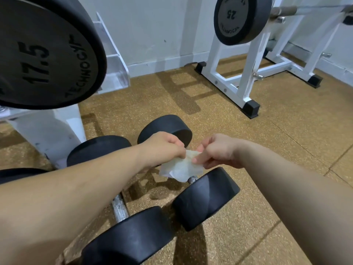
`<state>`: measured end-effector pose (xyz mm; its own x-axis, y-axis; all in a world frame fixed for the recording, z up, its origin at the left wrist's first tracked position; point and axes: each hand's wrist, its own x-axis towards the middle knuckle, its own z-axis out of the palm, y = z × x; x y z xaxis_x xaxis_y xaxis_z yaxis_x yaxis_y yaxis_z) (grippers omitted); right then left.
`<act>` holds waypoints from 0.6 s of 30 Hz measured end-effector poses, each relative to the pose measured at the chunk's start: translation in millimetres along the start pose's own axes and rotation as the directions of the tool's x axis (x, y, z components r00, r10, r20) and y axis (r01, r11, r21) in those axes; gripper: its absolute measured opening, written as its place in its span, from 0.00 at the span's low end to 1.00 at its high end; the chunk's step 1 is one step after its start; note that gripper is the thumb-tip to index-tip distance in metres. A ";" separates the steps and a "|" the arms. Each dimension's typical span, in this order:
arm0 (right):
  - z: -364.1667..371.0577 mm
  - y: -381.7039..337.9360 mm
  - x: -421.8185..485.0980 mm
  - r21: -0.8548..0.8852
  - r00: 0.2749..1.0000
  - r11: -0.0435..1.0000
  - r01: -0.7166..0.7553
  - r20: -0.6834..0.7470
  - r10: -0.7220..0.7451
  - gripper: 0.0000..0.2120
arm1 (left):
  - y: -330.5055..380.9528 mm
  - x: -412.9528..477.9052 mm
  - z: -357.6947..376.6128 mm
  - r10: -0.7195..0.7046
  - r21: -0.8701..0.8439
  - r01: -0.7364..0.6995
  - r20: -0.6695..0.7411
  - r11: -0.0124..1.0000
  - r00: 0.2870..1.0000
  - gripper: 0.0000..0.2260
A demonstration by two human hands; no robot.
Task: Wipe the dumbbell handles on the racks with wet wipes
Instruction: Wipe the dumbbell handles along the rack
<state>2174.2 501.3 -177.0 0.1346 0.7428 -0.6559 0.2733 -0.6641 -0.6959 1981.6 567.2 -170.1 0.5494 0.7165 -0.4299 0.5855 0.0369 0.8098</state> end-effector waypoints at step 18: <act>27.7 22.2 72.7 0.079 0.968 0.991 -0.106 -0.221 0.121 0.07 | -90.4 57.2 60.9 -0.560 -0.433 0.459 -0.136 0.776 0.817 0.15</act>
<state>2163.7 538.2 -248.1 0.3740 0.6570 -0.6546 0.1816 -0.7440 -0.6430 1996.4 562.4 -292.2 0.0402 0.6600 -0.7502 0.4486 0.6589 0.6038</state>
